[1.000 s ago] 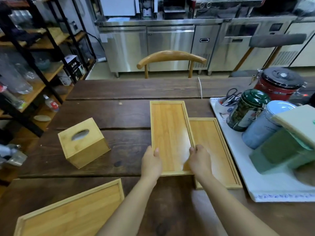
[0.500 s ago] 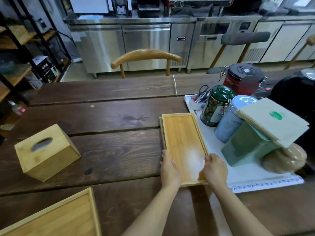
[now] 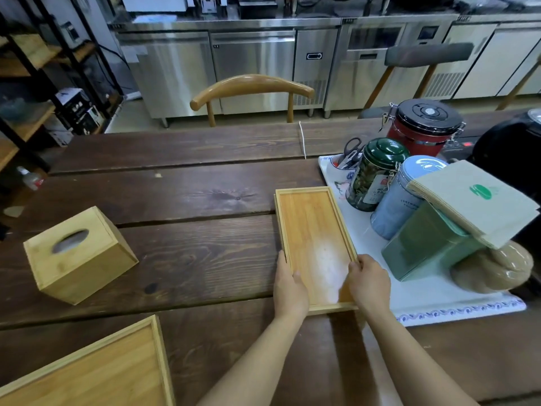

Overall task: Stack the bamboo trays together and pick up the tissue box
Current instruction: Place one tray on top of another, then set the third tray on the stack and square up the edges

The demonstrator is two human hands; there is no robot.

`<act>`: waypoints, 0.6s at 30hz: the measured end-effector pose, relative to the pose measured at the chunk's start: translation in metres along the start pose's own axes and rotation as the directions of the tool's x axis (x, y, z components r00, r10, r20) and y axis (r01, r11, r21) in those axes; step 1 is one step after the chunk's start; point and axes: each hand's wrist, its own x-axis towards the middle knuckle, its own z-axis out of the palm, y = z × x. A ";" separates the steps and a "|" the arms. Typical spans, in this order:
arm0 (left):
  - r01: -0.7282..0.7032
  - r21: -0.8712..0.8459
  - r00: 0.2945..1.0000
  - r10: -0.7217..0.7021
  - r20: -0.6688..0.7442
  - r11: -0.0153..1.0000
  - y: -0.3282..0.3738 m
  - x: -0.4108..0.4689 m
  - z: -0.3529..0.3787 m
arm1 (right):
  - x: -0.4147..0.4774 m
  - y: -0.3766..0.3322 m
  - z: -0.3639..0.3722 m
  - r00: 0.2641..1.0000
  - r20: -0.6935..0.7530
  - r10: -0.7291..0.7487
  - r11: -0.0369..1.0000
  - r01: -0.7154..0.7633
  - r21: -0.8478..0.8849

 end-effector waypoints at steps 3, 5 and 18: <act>0.009 0.017 1.000 -0.009 0.008 1.000 -0.001 0.002 -0.014 | -0.001 -0.011 -0.007 0.995 -0.065 -0.077 0.981 0.064 -0.181; -0.027 0.076 1.000 0.026 0.011 0.997 -0.003 0.005 -0.035 | -0.004 -0.024 -0.010 0.978 -0.103 -0.183 0.961 0.156 -0.227; 0.308 0.514 0.793 0.082 -0.604 0.800 -0.095 -0.049 -0.306 | -0.148 -0.159 0.088 0.687 0.541 -0.484 0.865 0.467 0.181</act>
